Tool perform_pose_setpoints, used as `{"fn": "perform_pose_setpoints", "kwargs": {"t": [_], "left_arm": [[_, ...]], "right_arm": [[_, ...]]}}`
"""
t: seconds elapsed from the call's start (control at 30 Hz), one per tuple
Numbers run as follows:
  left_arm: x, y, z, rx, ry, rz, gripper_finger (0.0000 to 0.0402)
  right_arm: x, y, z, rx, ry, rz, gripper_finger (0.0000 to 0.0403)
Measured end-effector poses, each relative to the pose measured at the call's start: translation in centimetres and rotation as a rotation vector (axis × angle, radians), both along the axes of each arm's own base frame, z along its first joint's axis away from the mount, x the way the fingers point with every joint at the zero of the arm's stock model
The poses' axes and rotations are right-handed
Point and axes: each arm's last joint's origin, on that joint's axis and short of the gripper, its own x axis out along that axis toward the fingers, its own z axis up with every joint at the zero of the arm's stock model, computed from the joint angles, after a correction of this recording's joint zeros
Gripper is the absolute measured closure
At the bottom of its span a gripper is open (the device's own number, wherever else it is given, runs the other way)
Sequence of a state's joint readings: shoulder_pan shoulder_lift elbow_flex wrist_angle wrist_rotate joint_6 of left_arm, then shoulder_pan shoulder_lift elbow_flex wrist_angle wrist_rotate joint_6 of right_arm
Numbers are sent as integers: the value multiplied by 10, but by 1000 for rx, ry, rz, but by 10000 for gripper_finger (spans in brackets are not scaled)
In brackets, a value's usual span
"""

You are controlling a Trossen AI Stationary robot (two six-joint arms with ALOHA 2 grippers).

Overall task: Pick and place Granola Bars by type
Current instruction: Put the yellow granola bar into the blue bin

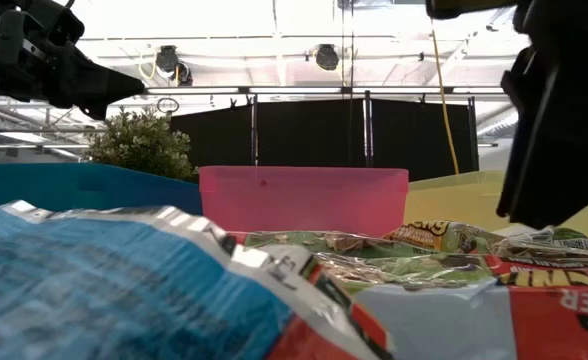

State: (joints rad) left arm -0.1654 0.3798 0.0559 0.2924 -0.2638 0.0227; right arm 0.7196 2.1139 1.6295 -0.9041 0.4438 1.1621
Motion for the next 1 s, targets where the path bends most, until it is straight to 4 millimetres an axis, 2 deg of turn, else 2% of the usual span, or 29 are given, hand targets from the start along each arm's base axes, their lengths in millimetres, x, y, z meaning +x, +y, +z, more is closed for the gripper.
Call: {"fn": "perform_pose_setpoints", "kwargs": {"t": [0.2, 0.33, 0.43, 0.6, 0.73, 1.0], "left_arm": [[0, 0, 0, 0, 0, 0, 362], [0, 0, 0, -1, 0, 0, 362], [0, 0, 0, -1, 3, 0, 362], [0, 0, 0, -1, 4, 0, 362], [0, 0, 0, -1, 4, 0, 362], [0, 0, 0, -7, 3, 0, 362]], "right_arm": [[5, -9, -3, -18, 16, 10, 204], [8, -19, -14, -22, 32, 12, 204], [9, -27, -25, 46, 74, 11, 204], [4, -36, -42, 126, 135, 26, 204], [-3, -42, -53, 103, 172, 30, 204], [-11, -46, -63, 87, 244, 122, 204]]}}
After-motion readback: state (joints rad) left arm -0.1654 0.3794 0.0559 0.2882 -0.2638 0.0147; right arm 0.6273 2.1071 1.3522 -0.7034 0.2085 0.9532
